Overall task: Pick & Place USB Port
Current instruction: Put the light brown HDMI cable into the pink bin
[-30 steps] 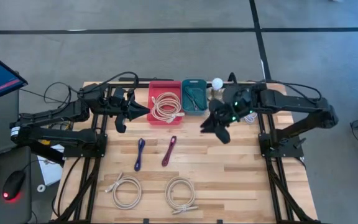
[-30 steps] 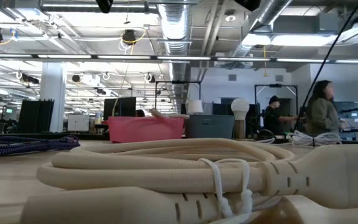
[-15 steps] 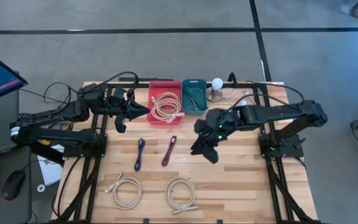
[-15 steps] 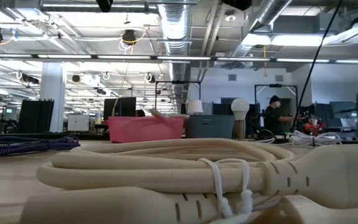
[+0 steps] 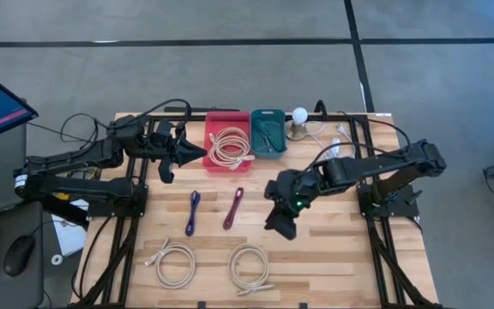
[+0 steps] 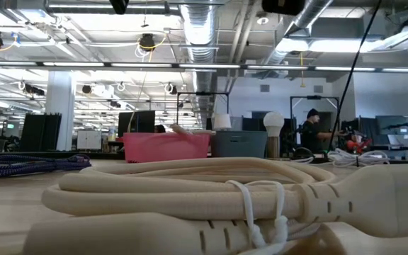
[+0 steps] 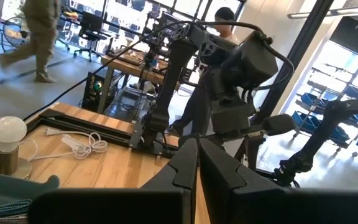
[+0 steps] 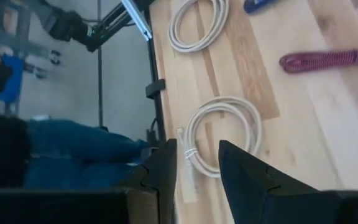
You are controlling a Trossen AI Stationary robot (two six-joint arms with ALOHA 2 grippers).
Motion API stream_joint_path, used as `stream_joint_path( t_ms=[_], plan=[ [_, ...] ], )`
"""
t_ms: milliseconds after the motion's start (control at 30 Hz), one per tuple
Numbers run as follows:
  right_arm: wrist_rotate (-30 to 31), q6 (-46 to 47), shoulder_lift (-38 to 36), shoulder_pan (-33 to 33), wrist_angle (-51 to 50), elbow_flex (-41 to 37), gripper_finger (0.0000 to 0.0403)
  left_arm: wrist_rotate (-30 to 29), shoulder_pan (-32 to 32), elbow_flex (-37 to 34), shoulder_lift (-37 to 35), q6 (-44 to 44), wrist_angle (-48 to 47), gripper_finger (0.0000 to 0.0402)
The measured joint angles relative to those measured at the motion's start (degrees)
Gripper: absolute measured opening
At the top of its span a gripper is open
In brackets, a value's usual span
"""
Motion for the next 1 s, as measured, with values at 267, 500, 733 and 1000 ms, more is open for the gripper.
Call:
stream_joint_path(
  t_ms=[267, 500, 733, 1000],
  plan=[
    [5.69, 10.51, 1.3, 3.57, -3.0, 0.04, 0.0121, 0.0, 0.02, 0.0, 0.0, 0.0, 0.0, 0.0016],
    [6.34, 17.47, 5.94, 6.6, -3.64, 0.02, 0.0174, 0.0, 0.02, 0.0, -0.02, 0.0, 0.01, 0.0016],
    [5.75, 20.97, 12.67, 9.64, -3.24, -0.06, 0.0222, 0.0, 0.02, 0.0, -0.02, 0.02, 0.0, 0.0016],
    [2.98, 26.04, 20.14, 12.67, 4.58, 0.0, 0.0224, 0.0, 0.02, 0.0, -0.02, 0.02, -0.02, 0.0016]
  ],
)
